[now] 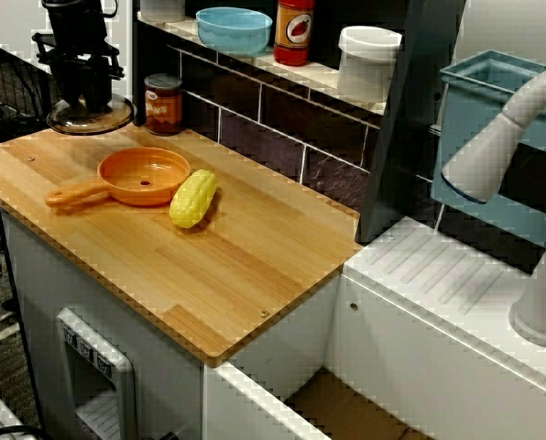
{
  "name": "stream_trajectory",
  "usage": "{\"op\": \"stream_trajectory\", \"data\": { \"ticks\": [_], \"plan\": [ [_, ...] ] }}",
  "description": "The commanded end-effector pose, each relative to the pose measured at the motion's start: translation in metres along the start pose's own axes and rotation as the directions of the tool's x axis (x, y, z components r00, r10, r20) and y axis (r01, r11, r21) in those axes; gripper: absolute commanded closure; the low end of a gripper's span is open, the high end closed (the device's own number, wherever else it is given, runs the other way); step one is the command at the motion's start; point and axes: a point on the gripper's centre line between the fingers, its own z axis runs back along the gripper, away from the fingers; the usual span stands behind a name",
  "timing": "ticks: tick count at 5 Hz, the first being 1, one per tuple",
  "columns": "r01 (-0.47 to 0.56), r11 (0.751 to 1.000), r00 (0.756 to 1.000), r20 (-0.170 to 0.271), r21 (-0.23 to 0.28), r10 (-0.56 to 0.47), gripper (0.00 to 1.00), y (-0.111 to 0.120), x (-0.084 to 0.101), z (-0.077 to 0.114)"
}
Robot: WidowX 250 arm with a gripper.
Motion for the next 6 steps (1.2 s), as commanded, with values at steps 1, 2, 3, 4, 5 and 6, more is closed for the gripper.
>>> {"op": "stream_trajectory", "data": {
  "ticks": [1, 2, 3, 4, 5, 6],
  "plan": [
    [0.064, 0.998, 0.993, 0.098, 0.023, -0.066, 1.00, -0.026, -0.011, 0.033],
    [0.079, 0.997, 0.991, 0.108, 0.007, -0.079, 1.00, -0.038, -0.021, 0.037],
    [0.063, 0.998, 0.989, 0.136, -0.010, -0.061, 1.00, -0.042, -0.029, 0.039],
    [0.074, 0.997, 0.988, 0.140, -0.007, -0.072, 1.00, -0.054, -0.032, 0.035],
    [0.085, 0.996, 0.987, 0.135, 0.011, -0.086, 1.00, -0.064, -0.031, 0.028],
    [0.093, 0.996, 0.988, 0.121, 0.015, -0.094, 1.00, -0.070, -0.031, 0.021]
  ]
}}
